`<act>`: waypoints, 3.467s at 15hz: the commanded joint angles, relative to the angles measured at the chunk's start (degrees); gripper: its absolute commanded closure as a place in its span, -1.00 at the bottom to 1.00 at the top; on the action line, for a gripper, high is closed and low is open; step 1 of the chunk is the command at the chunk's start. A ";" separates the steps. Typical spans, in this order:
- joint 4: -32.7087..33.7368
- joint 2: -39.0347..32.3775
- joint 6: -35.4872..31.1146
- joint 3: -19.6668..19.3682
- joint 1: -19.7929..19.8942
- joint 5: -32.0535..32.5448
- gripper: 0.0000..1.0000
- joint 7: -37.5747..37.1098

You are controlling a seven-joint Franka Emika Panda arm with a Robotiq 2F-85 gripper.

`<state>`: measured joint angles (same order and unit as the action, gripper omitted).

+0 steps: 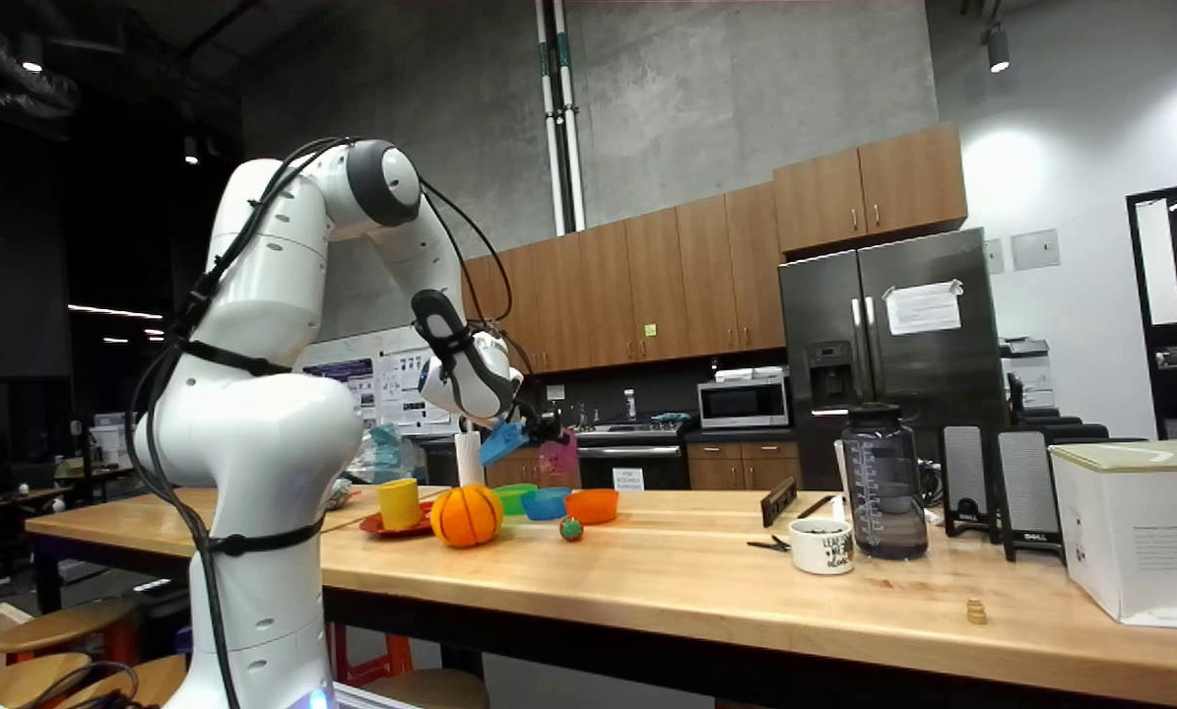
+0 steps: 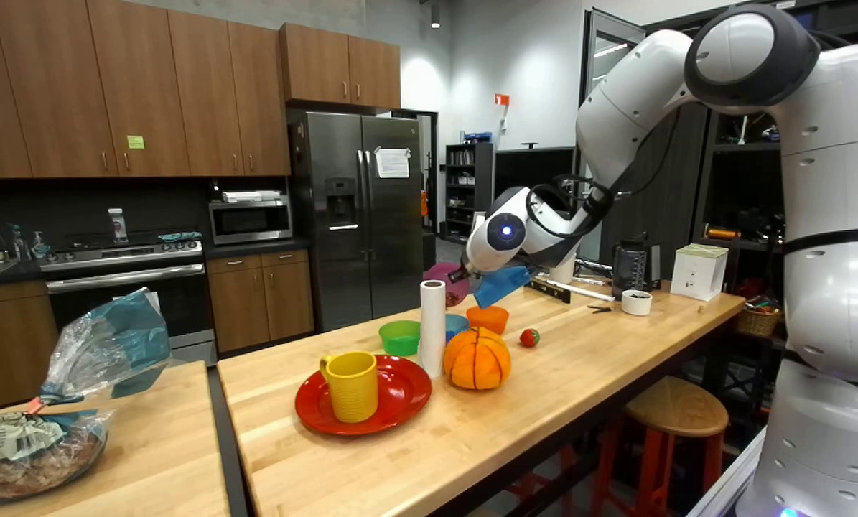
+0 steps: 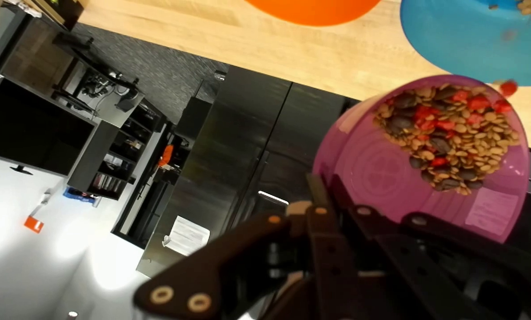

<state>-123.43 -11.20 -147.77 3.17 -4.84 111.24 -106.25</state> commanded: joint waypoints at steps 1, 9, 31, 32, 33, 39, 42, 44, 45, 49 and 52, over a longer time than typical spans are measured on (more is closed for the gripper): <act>-0.92 0.59 0.93 -0.24 0.23 3.60 0.98 -3.88; -2.12 0.29 4.25 1.49 1.58 7.57 0.98 -7.53; -4.09 1.43 3.07 3.28 2.30 11.08 0.98 -6.67; -3.80 1.53 1.23 3.17 2.63 10.56 0.98 -5.53; -3.34 1.66 -0.71 3.02 3.03 9.65 0.98 -4.14; 0.31 1.57 -8.24 2.41 4.84 1.83 0.98 4.58; 2.11 0.91 -11.35 2.00 5.41 -4.15 0.98 10.64; 3.39 0.49 -12.59 2.07 5.67 -7.59 0.98 13.41; 4.04 0.27 -13.10 2.21 5.72 -9.17 0.98 14.52; 6.23 -0.40 -14.07 2.82 5.20 -14.41 0.98 18.72; 7.12 -0.56 -14.24 3.76 4.74 -18.30 0.98 22.61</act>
<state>-117.91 -11.18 -160.90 6.33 0.18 96.43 -87.82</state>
